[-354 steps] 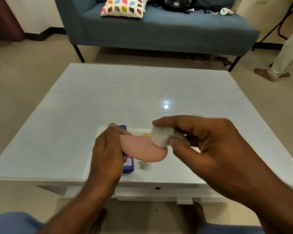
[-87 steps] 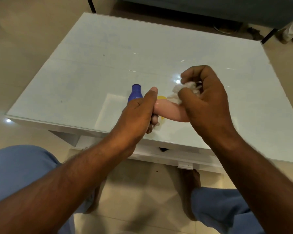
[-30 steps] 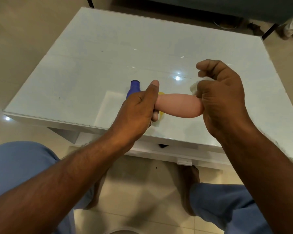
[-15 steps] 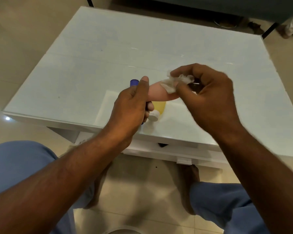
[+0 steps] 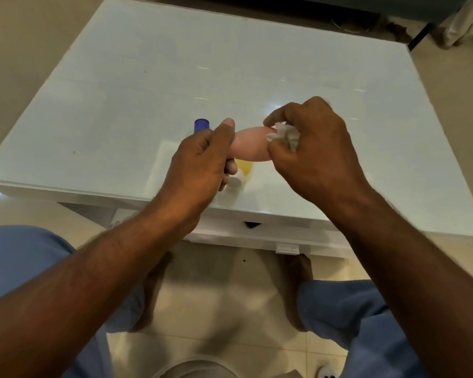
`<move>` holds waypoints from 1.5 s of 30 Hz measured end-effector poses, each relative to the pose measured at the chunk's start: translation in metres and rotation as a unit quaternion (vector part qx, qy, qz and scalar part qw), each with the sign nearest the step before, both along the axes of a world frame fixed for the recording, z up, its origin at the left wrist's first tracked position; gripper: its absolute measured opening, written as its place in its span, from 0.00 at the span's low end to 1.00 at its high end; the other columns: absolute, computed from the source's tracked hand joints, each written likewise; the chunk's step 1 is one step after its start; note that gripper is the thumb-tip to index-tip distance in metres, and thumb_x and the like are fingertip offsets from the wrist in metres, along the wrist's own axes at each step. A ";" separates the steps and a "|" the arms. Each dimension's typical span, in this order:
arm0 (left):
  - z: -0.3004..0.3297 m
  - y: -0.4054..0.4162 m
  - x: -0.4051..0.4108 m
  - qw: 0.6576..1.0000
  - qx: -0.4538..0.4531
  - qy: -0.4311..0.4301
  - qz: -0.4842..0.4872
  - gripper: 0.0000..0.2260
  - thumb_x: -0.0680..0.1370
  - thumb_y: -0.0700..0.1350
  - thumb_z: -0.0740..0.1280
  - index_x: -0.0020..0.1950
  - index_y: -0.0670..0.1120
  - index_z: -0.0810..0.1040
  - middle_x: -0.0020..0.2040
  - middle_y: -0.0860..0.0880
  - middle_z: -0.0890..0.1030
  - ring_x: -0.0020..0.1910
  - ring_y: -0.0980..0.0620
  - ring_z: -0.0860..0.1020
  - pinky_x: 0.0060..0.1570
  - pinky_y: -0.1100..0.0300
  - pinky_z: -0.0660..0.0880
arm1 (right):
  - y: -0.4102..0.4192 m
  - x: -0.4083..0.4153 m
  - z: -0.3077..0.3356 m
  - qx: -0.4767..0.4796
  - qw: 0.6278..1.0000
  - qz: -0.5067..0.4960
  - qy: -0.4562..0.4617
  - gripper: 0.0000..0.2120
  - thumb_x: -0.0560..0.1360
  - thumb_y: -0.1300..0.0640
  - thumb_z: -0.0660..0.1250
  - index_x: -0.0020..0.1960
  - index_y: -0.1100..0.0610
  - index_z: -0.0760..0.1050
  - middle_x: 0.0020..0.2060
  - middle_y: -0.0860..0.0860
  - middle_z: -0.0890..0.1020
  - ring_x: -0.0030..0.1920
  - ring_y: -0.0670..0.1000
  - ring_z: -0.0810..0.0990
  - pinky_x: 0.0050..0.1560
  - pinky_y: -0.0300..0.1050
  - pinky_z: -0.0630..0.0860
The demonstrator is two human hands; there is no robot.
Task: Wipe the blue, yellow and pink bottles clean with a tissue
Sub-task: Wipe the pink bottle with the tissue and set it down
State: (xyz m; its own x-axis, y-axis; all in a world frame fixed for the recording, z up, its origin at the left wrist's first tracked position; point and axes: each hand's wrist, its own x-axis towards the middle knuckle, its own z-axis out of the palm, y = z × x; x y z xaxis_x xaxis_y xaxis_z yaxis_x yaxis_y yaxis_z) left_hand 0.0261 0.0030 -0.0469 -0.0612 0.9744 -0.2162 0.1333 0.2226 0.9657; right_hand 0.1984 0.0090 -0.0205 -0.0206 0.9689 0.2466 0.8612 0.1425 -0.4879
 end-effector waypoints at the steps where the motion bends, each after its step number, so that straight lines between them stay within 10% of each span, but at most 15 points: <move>1: -0.001 0.000 0.000 1.000 -0.002 -0.003 -0.005 0.20 0.82 0.62 0.59 0.43 0.48 0.79 0.32 0.50 0.79 0.29 0.57 0.76 0.37 0.60 0.77 | -0.001 -0.002 0.000 0.005 1.000 0.003 0.012 0.11 0.78 0.55 0.71 0.59 0.49 0.82 0.53 0.48 0.75 0.51 0.44 0.74 0.44 0.29 0.66; 7: -0.004 -0.001 0.003 0.999 -0.030 -0.021 -0.019 0.15 0.82 0.54 0.60 0.44 0.47 0.79 0.30 0.51 0.78 0.28 0.58 0.75 0.33 0.61 0.76 | -0.015 -0.023 0.004 0.053 0.989 0.136 0.011 0.09 0.78 0.59 0.70 0.57 0.55 0.81 0.54 0.52 0.81 0.51 0.47 0.78 0.50 0.35 0.74; 15: 0.001 -0.002 0.001 0.999 -0.011 -0.040 -0.022 0.18 0.81 0.58 0.60 0.47 0.44 0.78 0.30 0.49 0.77 0.27 0.56 0.74 0.30 0.61 0.75 | 0.001 0.008 0.007 0.016 0.999 -0.022 0.020 0.12 0.77 0.57 0.70 0.59 0.52 0.83 0.53 0.47 0.84 0.53 0.48 0.80 0.54 0.44 0.77; 20: 0.002 -0.001 -0.001 0.997 -0.044 -0.059 0.000 0.15 0.80 0.54 0.58 0.41 0.48 0.78 0.30 0.50 0.75 0.26 0.58 0.71 0.29 0.62 0.72 | -0.019 -0.023 0.005 0.040 0.989 0.135 0.041 0.08 0.76 0.56 0.70 0.54 0.54 0.82 0.49 0.50 0.82 0.47 0.47 0.78 0.47 0.41 0.76; 27: 0.005 -0.004 0.000 0.998 -0.027 -0.055 -0.014 0.15 0.81 0.56 0.60 0.42 0.47 0.75 0.29 0.50 0.72 0.25 0.57 0.69 0.25 0.63 0.70 | 0.002 0.003 0.003 -0.003 1.000 0.001 0.028 0.12 0.77 0.53 0.71 0.60 0.50 0.80 0.55 0.46 0.82 0.51 0.43 0.77 0.51 0.39 0.74; 33: 0.005 -0.004 0.001 0.999 -0.038 -0.036 0.001 0.16 0.82 0.53 0.58 0.36 0.50 0.73 0.24 0.55 0.70 0.22 0.59 0.67 0.23 0.65 0.69 | -0.020 -0.026 0.004 0.020 0.987 0.141 0.071 0.10 0.74 0.56 0.70 0.55 0.54 0.81 0.47 0.48 0.81 0.46 0.45 0.77 0.45 0.33 0.72; 39: 0.008 -0.004 0.001 0.999 -0.030 -0.042 0.004 0.15 0.80 0.54 0.60 0.37 0.49 0.72 0.25 0.52 0.68 0.22 0.57 0.66 0.22 0.65 0.67 | -0.001 0.001 0.006 -0.054 0.999 -0.005 0.008 0.13 0.77 0.54 0.70 0.61 0.50 0.80 0.55 0.48 0.82 0.52 0.48 0.80 0.49 0.39 0.71; 45: 0.005 -0.003 0.002 0.999 -0.032 -0.018 0.024 0.18 0.80 0.56 0.60 0.32 0.57 0.79 0.23 0.58 0.72 0.22 0.62 0.71 0.23 0.69 0.71 | -0.021 -0.023 0.005 -0.031 0.992 0.111 0.045 0.12 0.76 0.53 0.72 0.60 0.49 0.79 0.46 0.44 0.76 0.44 0.42 0.75 0.40 0.29 0.67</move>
